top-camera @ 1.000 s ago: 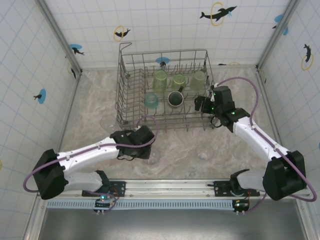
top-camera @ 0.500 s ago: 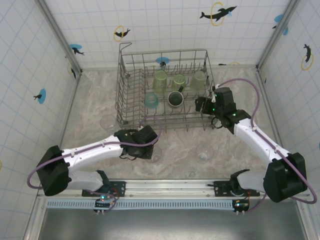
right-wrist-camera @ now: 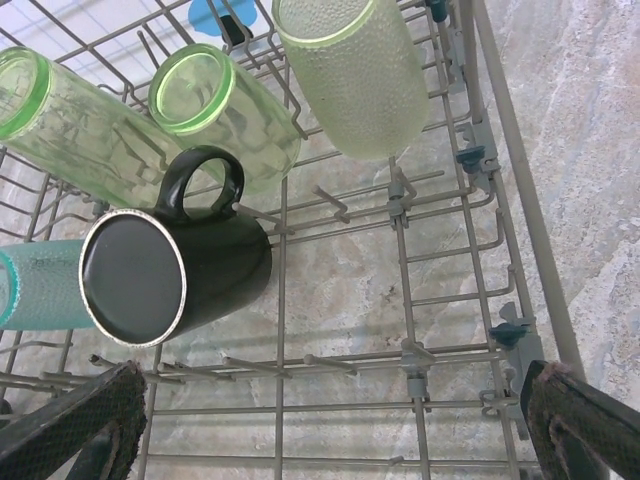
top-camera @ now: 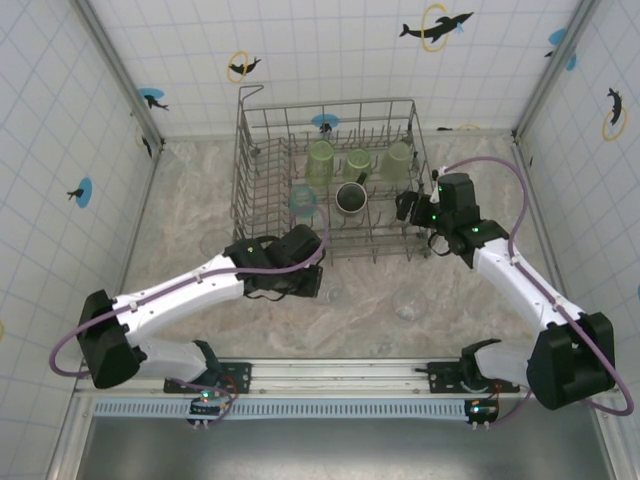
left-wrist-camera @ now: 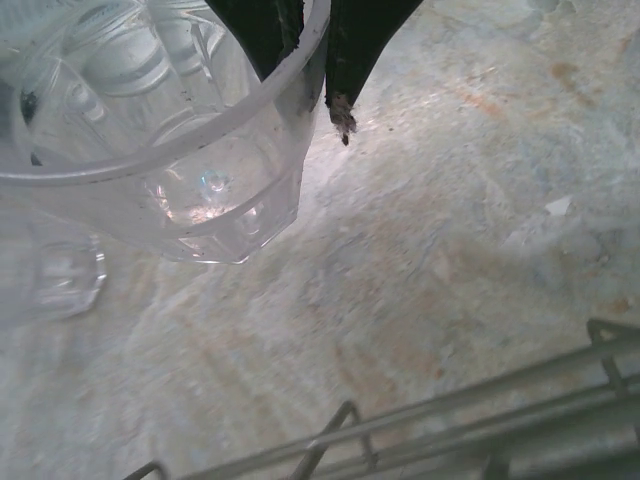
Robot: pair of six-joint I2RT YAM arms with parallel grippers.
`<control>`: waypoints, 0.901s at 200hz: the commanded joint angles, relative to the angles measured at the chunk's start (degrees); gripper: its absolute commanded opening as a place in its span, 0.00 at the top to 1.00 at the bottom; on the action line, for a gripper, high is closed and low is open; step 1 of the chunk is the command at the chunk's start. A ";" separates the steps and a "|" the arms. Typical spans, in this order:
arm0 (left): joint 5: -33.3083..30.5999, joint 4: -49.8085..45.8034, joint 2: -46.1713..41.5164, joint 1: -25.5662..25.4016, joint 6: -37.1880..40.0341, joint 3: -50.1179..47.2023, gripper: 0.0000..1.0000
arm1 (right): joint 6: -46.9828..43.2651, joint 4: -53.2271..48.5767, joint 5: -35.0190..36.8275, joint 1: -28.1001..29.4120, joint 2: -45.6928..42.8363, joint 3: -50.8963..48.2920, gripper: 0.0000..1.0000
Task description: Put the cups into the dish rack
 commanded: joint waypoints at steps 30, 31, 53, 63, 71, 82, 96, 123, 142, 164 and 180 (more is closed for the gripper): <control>1.97 -5.36 4.70 -0.42 3.80 11.27 1.00 | -0.77 0.47 -1.79 -1.25 -1.72 -0.90 0.00; 2.03 -5.38 4.79 -0.42 3.80 11.41 1.00 | -0.82 0.37 -1.79 -1.34 -1.73 -0.83 0.00; 3.28 -5.09 6.04 -0.35 5.40 15.59 1.00 | -0.86 -0.10 -2.82 -2.18 -1.45 -0.40 0.00; 3.38 -4.72 6.57 -0.23 5.93 17.67 1.00 | -0.90 -0.09 -3.15 -2.34 -1.45 -0.28 0.00; 3.57 -3.98 6.92 -0.01 6.01 19.28 1.00 | -1.04 -0.35 -3.20 -2.55 -1.42 0.00 0.00; 4.94 -2.50 7.28 0.51 6.22 20.97 1.00 | -1.12 -0.67 -3.20 -2.76 -1.50 0.35 0.00; 6.82 -0.50 7.67 1.41 6.29 22.69 1.00 | -1.12 -0.56 -3.42 -2.97 -1.71 0.48 0.00; 7.55 0.36 9.77 2.89 6.94 27.42 1.00 | -1.39 -1.19 -3.94 -3.56 -1.73 1.12 0.00; 7.86 0.49 11.01 3.73 7.79 31.01 1.00 | -1.45 -1.56 -4.05 -3.84 -1.84 1.61 0.00; 9.17 1.26 11.98 5.88 8.10 34.26 1.00 | -1.46 -1.95 -4.67 -4.10 -1.77 2.75 0.00; 11.51 2.80 12.27 8.44 7.98 35.14 1.00 | -1.46 -2.18 -4.98 -4.06 -1.50 4.02 0.00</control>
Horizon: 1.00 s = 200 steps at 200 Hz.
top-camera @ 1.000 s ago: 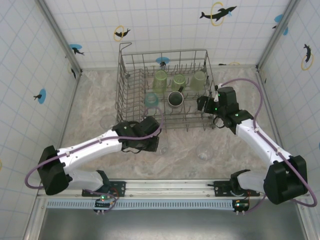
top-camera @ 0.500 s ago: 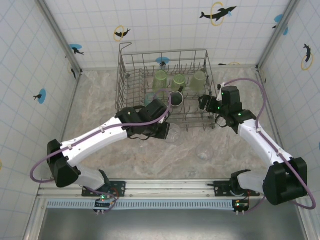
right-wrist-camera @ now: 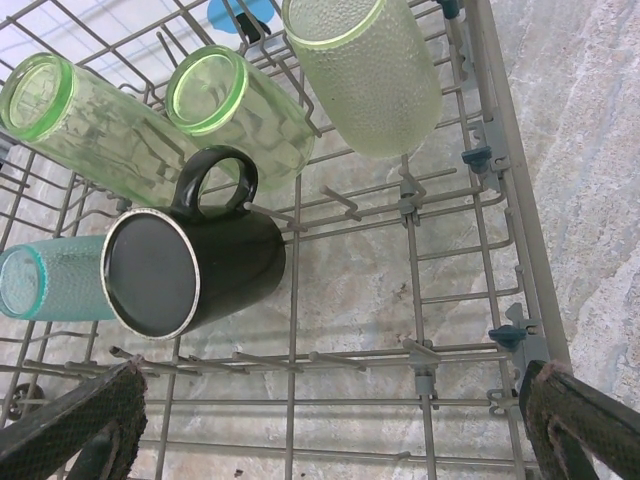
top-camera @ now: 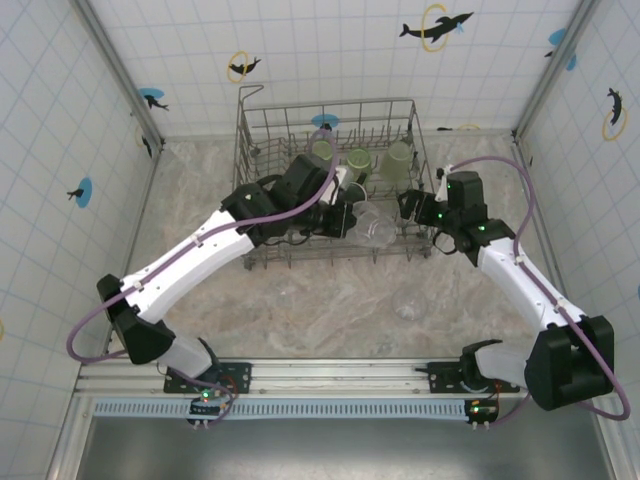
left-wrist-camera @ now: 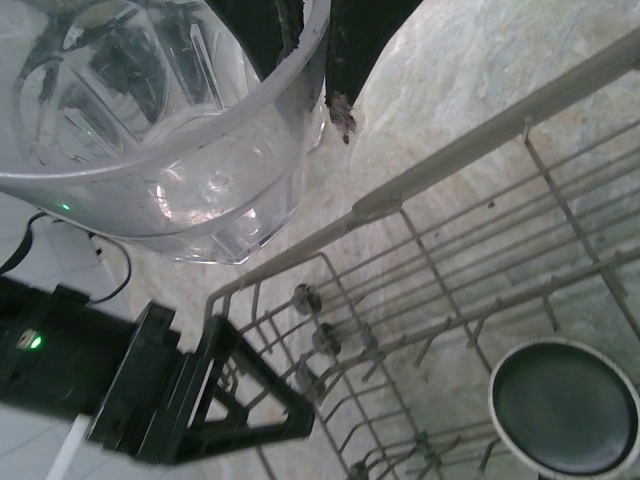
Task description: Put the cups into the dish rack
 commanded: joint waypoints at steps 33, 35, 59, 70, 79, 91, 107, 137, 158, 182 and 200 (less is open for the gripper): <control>7.37 8.69 0.06 9.20 0.76 1.64 1.00 | -0.34 -1.35 -0.62 -0.83 -0.20 6.59 0.00; 7.75 9.10 0.07 9.64 0.65 1.50 1.00 | -0.29 -1.38 -0.61 -0.76 -0.05 6.83 0.00; 11.28 14.94 -0.40 13.67 -0.66 -1.35 1.00 | 0.62 0.03 -2.05 -0.53 0.64 8.06 0.00; 12.65 17.47 -0.42 15.51 -1.58 -2.89 1.00 | 1.20 1.02 -3.40 -0.45 1.14 8.56 0.00; 13.58 19.60 -0.42 17.17 -2.72 -4.22 1.00 | 1.76 1.44 -4.51 -0.31 1.70 9.25 0.00; 15.64 23.98 -1.00 19.58 -4.92 -7.05 1.00 | 2.59 2.41 -6.11 -0.34 2.34 9.90 0.00; 19.72 32.11 -2.03 23.08 -8.84 -12.13 1.00 | 4.07 4.81 -8.31 -0.34 2.91 10.16 0.00; 26.67 43.72 -0.78 26.92 -15.48 -17.26 1.00 | 8.68 10.30 -13.76 -0.31 4.32 10.47 0.00; 29.48 47.56 1.65 27.05 -17.62 -17.29 1.00 | 13.40 16.53 -20.20 -0.27 5.44 9.01 0.00; 31.80 55.17 3.04 27.03 -22.27 -19.52 1.00 | 18.42 24.60 -24.63 -0.08 6.96 7.75 0.00; 33.41 58.25 4.76 28.97 -24.82 -19.39 1.00 | 22.30 30.53 -26.64 -0.06 7.73 6.33 0.00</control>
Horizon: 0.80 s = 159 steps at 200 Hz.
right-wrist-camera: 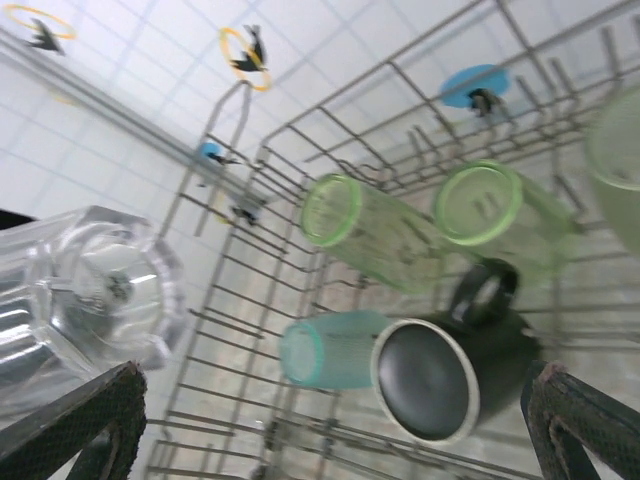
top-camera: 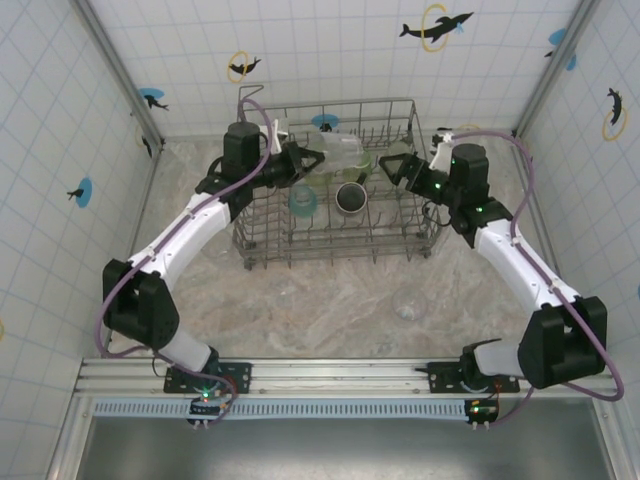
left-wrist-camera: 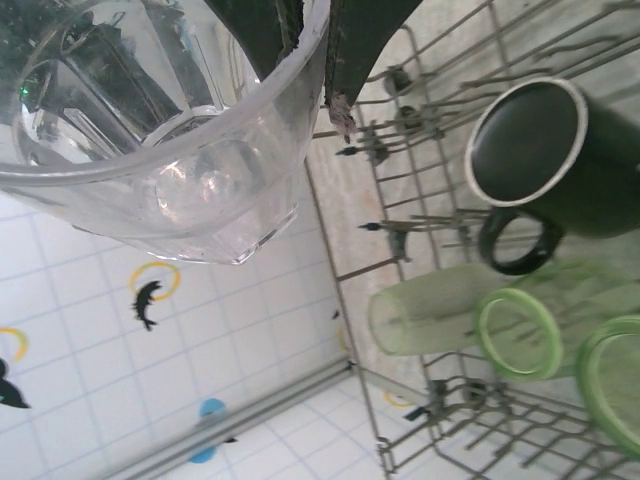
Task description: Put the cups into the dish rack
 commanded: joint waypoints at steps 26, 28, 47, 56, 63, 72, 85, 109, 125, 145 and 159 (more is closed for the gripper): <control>7.03 15.24 4.16 1.52 -9.01 -0.23 1.00 | 15.17 21.68 -9.01 0.25 3.39 -2.38 0.00; 7.10 15.48 4.33 1.53 -9.21 -0.16 1.00 | 15.96 22.56 -9.25 0.23 3.66 -2.46 0.00; 7.72 17.00 5.99 1.58 -10.28 0.55 1.00 | 22.51 29.21 -10.36 0.54 6.03 -2.40 0.00; 8.13 18.28 6.79 1.56 -11.09 0.73 1.00 | 25.03 31.50 -10.40 0.81 7.23 -2.04 0.00; 8.65 19.71 7.48 1.58 -11.91 0.75 1.00 | 26.50 32.74 -10.41 1.06 8.12 -1.63 0.00; 9.32 22.04 8.21 1.55 -13.04 0.62 1.00 | 27.93 33.94 -10.25 1.52 9.13 -1.10 0.00; 9.91 24.57 8.96 1.58 -13.76 0.41 1.00 | 29.70 35.98 -9.63 2.13 10.44 -0.66 0.00; 9.95 27.12 9.43 1.54 -14.74 0.13 1.00 | 33.07 38.12 -8.91 3.08 13.00 0.55 0.01; 10.07 28.28 9.76 1.59 -15.66 0.05 1.00 | 35.22 40.14 -7.93 3.56 14.41 1.10 0.03; 10.34 28.60 10.13 1.48 -15.91 0.22 1.00 | 37.74 42.80 -7.27 4.26 16.03 2.29 0.05; 10.47 28.73 10.26 1.55 -15.91 0.23 1.00 | 39.23 44.91 -6.99 4.70 16.93 2.80 0.05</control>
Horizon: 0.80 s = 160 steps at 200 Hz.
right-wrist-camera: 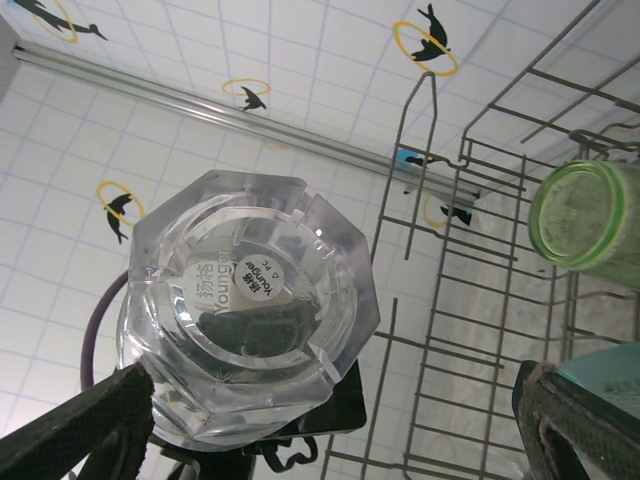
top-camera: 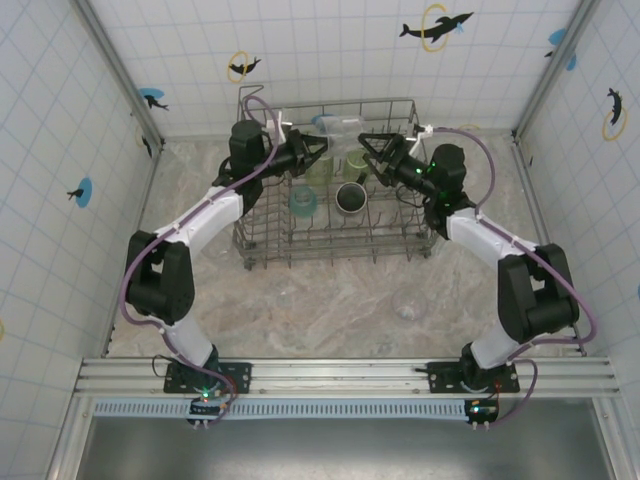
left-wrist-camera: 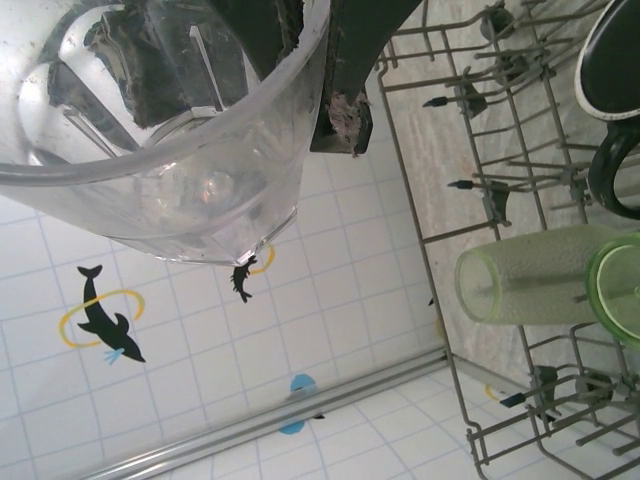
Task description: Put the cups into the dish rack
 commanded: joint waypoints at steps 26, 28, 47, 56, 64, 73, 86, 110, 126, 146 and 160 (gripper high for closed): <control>2.80 5.71 0.87 -0.25 -1.24 0.52 1.00 | 7.49 10.40 2.87 1.10 3.34 3.43 0.05; 2.81 5.70 0.93 -0.28 -1.26 0.51 1.00 | 7.76 10.69 2.97 1.13 3.45 3.40 0.06; 3.05 5.91 1.31 -0.35 -1.26 0.43 1.00 | 9.43 12.45 4.10 1.37 4.33 3.75 0.06; 3.10 5.89 1.42 -0.35 -1.27 0.41 1.00 | 9.66 12.63 4.71 1.46 4.67 3.92 0.07; 3.21 5.94 1.57 -0.42 -1.22 0.33 1.00 | 9.86 12.48 5.24 1.55 4.93 4.20 0.07; 3.34 5.94 1.68 -0.67 -1.05 0.37 1.00 | 10.01 12.31 5.68 1.60 5.34 4.61 0.08; 3.51 5.94 1.85 -0.78 -1.00 0.41 1.00 | 10.42 12.29 6.09 1.69 6.09 5.47 0.09; 3.65 5.70 2.20 -1.17 -0.82 0.50 1.00 | 11.56 12.77 6.55 2.10 7.79 7.35 0.11; 3.84 5.54 2.54 -1.14 -0.65 0.72 1.00 | 11.94 13.61 6.72 2.65 8.80 8.34 0.14; 3.93 5.24 2.78 -1.14 -0.39 0.94 1.00 | 11.94 13.71 6.73 3.19 9.43 8.93 0.25; 3.84 4.74 2.98 -1.19 -0.09 1.11 1.00 | 11.94 13.96 6.73 3.22 9.42 8.55 0.36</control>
